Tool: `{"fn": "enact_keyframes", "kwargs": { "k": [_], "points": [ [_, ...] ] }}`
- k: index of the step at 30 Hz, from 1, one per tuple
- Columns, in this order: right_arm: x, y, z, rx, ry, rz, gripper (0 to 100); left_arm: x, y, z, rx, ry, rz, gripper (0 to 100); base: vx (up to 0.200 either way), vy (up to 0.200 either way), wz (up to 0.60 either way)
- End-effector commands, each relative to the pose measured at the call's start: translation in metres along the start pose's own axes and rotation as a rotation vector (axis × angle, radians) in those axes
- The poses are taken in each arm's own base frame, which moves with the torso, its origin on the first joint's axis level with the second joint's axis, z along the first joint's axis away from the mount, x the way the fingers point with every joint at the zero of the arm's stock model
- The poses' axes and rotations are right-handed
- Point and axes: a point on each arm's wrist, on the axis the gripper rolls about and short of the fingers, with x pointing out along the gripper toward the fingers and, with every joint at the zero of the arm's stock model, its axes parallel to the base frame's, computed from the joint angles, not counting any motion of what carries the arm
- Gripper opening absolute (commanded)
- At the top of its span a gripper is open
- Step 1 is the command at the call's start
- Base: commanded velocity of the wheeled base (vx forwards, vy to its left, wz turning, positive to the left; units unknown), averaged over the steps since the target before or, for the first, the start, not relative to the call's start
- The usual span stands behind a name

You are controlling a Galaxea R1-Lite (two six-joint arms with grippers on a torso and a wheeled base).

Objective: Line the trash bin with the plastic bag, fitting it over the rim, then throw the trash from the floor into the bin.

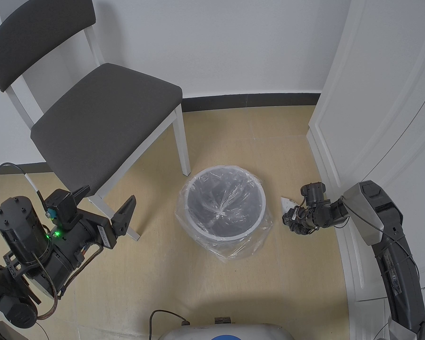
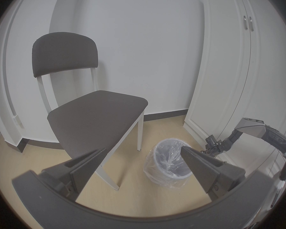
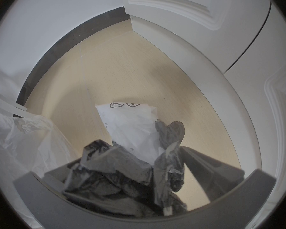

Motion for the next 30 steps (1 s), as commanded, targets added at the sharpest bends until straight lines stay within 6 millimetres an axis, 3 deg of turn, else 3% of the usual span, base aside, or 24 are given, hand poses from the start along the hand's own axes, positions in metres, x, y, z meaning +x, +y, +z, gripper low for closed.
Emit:
{"fn": "enact_keyframes", "kwargs": {
  "k": [1, 30],
  "points": [
    [-0.0002, 0.0004, 0.0001, 0.003, 0.000, 0.001, 0, 0.0000, -0.0003, -0.0005, 0.001, 0.002, -0.001, 100, 0.000, 0.000, 0.00],
    [0.0001, 0.0003, 0.0005, 0.049, -0.006, -0.014, 0, -0.0031, 0.0029, 0.0052, -0.002, -0.026, 0.011, 100, 0.000, 0.000, 0.00]
  ]
}}
